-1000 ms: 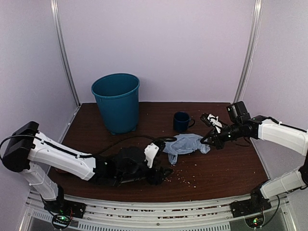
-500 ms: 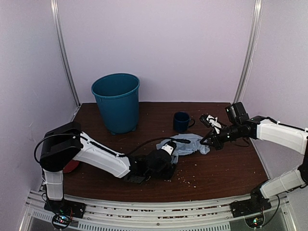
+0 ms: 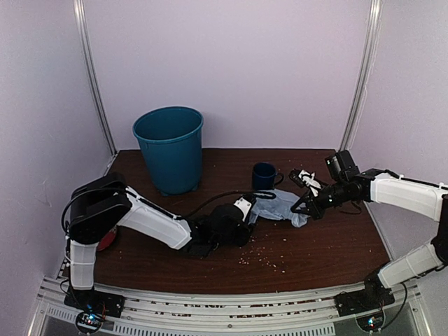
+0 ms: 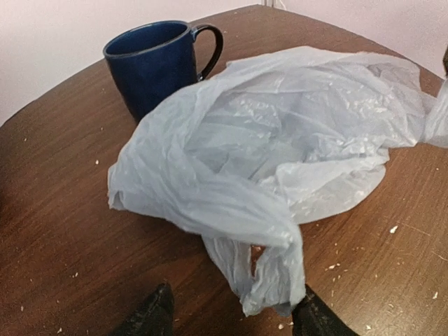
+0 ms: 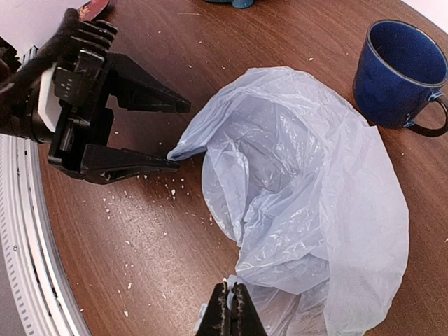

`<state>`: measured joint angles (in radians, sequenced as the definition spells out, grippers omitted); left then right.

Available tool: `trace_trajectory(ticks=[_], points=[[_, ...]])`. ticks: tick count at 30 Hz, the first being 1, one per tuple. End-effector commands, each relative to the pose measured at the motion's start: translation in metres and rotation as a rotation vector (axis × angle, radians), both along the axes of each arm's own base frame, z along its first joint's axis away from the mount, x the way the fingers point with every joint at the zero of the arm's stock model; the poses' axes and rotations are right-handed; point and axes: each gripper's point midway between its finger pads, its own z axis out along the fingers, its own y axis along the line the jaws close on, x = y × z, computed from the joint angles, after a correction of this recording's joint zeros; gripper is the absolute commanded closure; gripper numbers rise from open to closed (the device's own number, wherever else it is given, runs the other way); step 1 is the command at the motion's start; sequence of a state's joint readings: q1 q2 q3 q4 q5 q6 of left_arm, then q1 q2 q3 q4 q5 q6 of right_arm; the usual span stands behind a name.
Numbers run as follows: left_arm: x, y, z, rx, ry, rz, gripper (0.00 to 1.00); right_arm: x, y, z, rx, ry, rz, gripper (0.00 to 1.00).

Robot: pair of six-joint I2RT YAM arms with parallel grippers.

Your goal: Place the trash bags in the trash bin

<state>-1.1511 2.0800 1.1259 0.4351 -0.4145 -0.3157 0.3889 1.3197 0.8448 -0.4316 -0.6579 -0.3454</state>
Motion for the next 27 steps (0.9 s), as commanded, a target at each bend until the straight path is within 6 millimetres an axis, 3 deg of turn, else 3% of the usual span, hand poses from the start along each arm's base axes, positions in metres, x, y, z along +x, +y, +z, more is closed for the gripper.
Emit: trace_trajectory(ticks=[1, 10, 11, 16, 18, 20, 22, 24, 26, 27], points=[[0.003, -0.015, 0.019, -0.04, -0.088, -0.056, 0.4, 0.002, 0.004, 0.007, 0.0, -0.015, 0.018, 1.0], [0.024, -0.022, 0.008, -0.002, -0.111, -0.029, 0.53, 0.001, 0.003, 0.01, 0.002, -0.022, 0.017, 1.0], [0.025, -0.021, 0.007, 0.003, -0.112, -0.028, 0.57, 0.001, 0.003, 0.01, 0.003, -0.023, 0.017, 1.0], [0.024, -0.017, 0.014, 0.018, -0.115, -0.03, 0.96, 0.005, 0.002, 0.009, -0.002, -0.023, -0.009, 1.0], [0.022, -0.011, 0.03, 0.012, -0.11, -0.022, 1.0, 0.014, -0.002, 0.011, -0.01, -0.042, -0.049, 1.0], [0.019, -0.008, 0.06, 0.003, -0.109, -0.032, 1.0, 0.033, -0.014, 0.021, -0.039, -0.104, -0.12, 1.0], [0.015, -0.007, 0.106, 0.004, -0.125, -0.061, 1.0, 0.068, -0.035, 0.053, -0.118, -0.21, -0.226, 1.0], [0.019, -0.01, 0.174, -0.015, -0.177, -0.066, 1.0, 0.107, -0.057, 0.119, -0.131, -0.314, -0.339, 1.0], [0.023, -0.007, 0.266, -0.067, -0.278, -0.046, 1.0, 0.134, -0.073, 0.21, -0.068, -0.442, -0.45, 1.0], [0.024, -0.003, 0.311, -0.106, -0.332, -0.027, 1.0, 0.137, -0.077, 0.267, -0.008, -0.539, -0.486, 1.0]])
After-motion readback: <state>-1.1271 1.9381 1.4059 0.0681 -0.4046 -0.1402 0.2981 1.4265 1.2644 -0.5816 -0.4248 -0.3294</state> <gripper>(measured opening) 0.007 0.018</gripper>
